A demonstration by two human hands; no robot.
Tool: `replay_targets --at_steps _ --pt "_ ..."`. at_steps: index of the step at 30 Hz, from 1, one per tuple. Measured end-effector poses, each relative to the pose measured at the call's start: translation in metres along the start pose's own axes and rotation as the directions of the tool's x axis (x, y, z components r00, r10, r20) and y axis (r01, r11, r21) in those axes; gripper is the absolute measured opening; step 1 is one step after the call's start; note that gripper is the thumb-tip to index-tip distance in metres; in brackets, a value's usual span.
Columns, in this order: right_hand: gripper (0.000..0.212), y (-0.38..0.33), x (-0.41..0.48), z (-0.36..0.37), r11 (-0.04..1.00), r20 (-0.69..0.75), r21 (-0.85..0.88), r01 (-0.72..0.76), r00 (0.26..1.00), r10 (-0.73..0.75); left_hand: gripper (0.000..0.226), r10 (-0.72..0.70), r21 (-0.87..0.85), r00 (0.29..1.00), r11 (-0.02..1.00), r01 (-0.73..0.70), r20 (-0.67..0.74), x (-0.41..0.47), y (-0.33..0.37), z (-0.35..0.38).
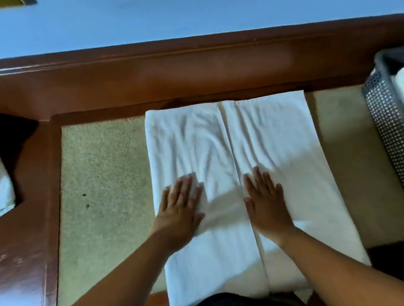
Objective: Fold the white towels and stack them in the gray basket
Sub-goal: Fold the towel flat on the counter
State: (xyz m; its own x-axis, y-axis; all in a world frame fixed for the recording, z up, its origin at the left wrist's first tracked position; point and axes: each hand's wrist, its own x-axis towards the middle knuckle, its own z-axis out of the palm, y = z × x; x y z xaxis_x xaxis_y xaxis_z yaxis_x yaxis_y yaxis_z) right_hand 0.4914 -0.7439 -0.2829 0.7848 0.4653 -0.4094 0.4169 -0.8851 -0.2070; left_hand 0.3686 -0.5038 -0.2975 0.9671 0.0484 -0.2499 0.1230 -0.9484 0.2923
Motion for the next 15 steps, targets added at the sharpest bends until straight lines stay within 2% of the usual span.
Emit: replay_targets --at_steps 4,7,9,12,15 --pt "0.069 0.048 -0.067 0.014 1.000 0.085 -0.001 0.026 0.996 -0.026 0.070 -0.253 -0.088 0.963 0.961 0.261 0.088 -0.066 0.062 0.023" --pt "0.067 0.080 -0.098 0.011 1.000 0.098 -0.004 0.021 0.995 -0.020 0.075 -0.273 -0.135 0.945 0.945 0.299 0.178 -0.091 0.100 0.024" --pt "0.069 0.103 -0.111 0.005 0.999 0.099 0.009 -0.047 0.994 0.046 0.067 -0.263 -0.127 0.942 0.948 0.292 0.207 -0.105 0.114 0.024" --pt "0.074 0.134 -0.122 -0.006 0.978 0.006 0.085 -0.188 0.982 0.188 0.067 -0.277 -0.118 0.938 0.945 0.306 0.209 -0.121 0.118 0.024" --pt "0.084 0.153 -0.127 -0.014 0.925 -0.047 0.155 -0.348 0.932 0.359 0.066 -0.311 -0.112 0.931 0.936 0.335 0.191 -0.128 0.121 0.024"
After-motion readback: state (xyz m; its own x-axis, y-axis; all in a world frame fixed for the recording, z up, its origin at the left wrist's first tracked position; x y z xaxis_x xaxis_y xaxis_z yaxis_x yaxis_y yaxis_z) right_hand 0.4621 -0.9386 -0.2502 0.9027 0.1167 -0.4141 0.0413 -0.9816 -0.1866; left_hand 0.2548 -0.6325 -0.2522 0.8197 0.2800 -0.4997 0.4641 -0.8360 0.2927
